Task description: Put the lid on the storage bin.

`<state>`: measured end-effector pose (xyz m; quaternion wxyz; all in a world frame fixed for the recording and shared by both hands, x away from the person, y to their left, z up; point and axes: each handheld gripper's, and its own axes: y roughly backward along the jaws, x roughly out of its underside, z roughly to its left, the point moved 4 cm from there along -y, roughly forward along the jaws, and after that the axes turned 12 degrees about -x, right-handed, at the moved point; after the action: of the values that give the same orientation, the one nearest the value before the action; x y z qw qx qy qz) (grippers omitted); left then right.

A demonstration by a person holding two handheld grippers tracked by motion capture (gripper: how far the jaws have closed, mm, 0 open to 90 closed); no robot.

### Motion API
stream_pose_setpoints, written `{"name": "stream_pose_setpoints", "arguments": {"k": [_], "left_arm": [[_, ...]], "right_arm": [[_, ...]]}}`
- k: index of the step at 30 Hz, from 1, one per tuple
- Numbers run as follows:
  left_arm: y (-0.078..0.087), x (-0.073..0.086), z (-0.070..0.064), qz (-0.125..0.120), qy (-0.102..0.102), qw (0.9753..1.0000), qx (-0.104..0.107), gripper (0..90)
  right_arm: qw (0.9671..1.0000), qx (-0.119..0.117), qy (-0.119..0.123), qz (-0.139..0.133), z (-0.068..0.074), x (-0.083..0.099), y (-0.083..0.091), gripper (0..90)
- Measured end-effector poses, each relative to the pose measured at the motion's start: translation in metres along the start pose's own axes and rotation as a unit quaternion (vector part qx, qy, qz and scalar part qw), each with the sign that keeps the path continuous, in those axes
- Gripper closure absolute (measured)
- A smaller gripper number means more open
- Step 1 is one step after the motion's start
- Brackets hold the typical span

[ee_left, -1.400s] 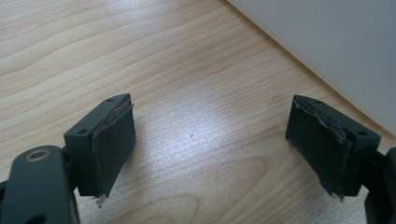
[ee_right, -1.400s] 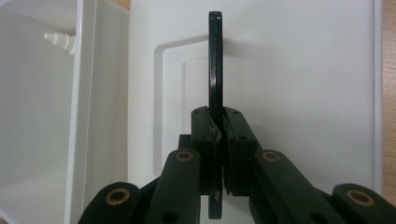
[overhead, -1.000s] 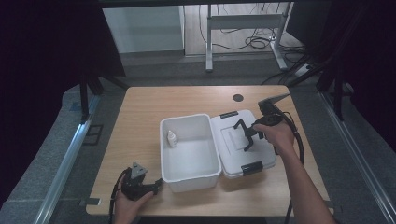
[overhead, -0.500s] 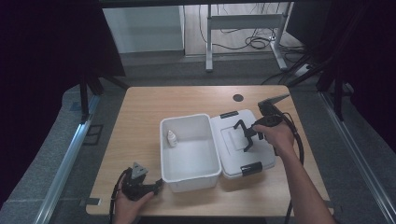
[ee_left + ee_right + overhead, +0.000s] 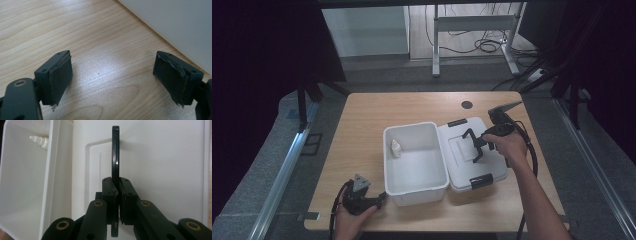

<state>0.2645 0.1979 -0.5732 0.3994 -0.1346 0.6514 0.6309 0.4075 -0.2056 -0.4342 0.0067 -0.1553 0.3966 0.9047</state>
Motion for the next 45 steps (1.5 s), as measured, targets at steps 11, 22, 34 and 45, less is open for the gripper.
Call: {"name": "stream_pose_setpoints", "arguments": {"k": [11,22,34,45], "left_arm": [[0.0,0.0,-0.0004,0.0,-0.001,1.0,0.001,15.7],[0.0001,-0.0001,-0.0009,0.0,-0.002,1.0,0.002,15.7],[-0.0003,-0.0005,-0.0018,0.001,-0.002,1.0,0.001,15.0],[-0.0004,-0.0006,-0.0021,0.0,-0.001,1.0,0.001,14.9]], "right_arm": [[1.0,-0.003,0.001,-0.003,0.0006,0.001,0.0,83.9],[1.0,-0.002,0.0,0.002,-0.0008,0.0029,-0.0024,83.6],[1.0,0.001,0.006,0.002,0.0013,0.0041,-0.0034,83.3],[0.9999,-0.009,0.011,-0.005,0.0061,0.0069,0.0019,83.1]]}}
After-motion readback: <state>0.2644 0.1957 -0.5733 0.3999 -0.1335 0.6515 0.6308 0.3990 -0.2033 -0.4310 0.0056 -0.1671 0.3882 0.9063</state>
